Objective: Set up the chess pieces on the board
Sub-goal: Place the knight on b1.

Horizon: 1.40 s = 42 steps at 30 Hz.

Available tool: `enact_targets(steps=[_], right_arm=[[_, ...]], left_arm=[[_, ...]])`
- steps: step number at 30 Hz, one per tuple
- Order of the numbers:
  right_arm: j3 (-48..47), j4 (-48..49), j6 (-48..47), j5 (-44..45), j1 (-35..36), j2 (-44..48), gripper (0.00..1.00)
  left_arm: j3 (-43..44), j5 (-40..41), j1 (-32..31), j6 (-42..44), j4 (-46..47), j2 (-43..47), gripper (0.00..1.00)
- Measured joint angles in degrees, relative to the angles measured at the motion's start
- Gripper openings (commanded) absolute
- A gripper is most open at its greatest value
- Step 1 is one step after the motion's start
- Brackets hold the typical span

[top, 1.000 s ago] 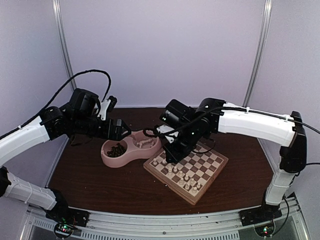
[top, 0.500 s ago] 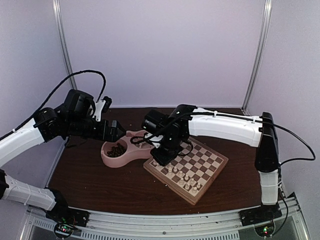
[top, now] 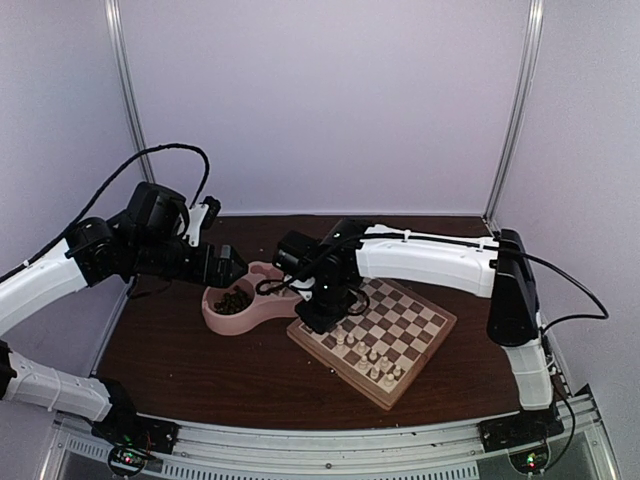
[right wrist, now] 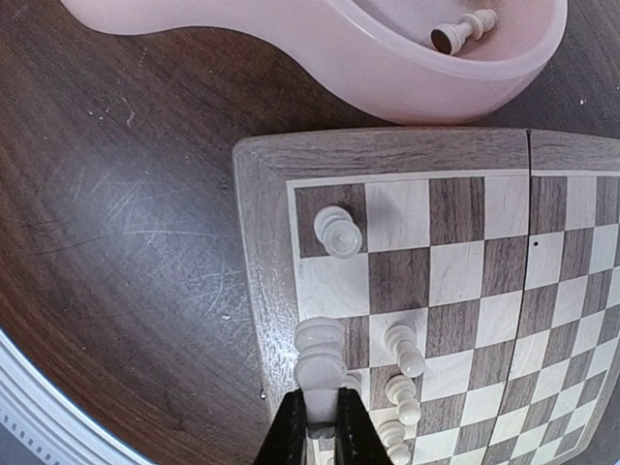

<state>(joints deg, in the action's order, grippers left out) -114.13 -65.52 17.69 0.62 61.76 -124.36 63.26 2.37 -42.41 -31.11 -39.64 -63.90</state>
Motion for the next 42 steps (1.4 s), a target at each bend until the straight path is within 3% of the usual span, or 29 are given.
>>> enact_targets(steps=[22, 33, 42], right_arm=[[-0.92, 0.13, -1.46, 2.25, -0.13, -4.59, 0.07], [-0.92, 0.2, -1.84, 2.32, -0.15, -5.42, 0.25], [-1.22, 0.31, -2.05, 2.45, -0.17, -5.42, 0.26]], left_arm=[[-0.33, -0.04, 0.0, 0.0, -0.04, -0.28, 0.98], [-1.03, 0.04, 0.0, 0.0, -0.35, -0.31, 0.98], [-1.03, 0.22, 0.0, -0.02, -0.37, -0.31, 0.98]])
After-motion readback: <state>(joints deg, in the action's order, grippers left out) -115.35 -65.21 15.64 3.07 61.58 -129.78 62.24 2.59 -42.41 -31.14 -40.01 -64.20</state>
